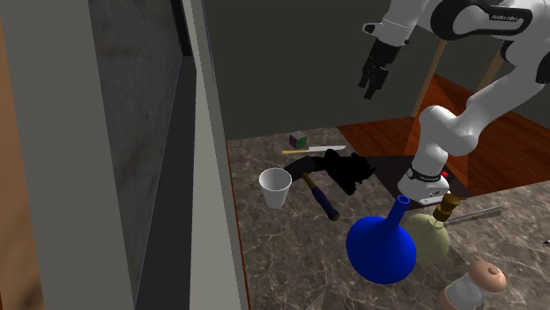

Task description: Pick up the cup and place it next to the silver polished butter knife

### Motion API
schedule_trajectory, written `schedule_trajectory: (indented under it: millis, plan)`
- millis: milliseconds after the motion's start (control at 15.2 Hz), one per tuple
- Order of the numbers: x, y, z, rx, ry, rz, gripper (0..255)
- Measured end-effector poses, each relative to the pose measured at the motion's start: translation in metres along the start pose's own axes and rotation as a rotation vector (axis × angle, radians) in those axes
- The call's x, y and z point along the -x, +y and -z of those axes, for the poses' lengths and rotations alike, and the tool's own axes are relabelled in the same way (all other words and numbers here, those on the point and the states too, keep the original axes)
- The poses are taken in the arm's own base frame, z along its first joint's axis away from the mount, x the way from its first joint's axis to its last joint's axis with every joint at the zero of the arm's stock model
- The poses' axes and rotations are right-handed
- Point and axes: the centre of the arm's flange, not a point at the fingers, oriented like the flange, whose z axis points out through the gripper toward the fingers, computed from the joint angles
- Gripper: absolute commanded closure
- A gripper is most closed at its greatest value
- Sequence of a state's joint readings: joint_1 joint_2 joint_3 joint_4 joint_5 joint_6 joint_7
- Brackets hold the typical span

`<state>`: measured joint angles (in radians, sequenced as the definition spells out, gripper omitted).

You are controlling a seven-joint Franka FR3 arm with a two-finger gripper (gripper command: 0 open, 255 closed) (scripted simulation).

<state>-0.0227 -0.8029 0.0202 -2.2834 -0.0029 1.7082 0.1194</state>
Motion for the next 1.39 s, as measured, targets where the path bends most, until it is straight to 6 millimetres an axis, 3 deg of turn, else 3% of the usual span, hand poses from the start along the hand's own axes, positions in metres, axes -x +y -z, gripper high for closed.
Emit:
schedule_trajectory:
  millis: [132,330,1386]
  plan:
    - [-0.003,-0.002,-0.005,-0.003,-0.002,-0.001,0]
    - [-0.023,-0.007,-0.028,-0.02,-0.01,-0.008,0]
    - [-0.15,-0.046,-0.197,-0.123,-0.058,-0.051,0]
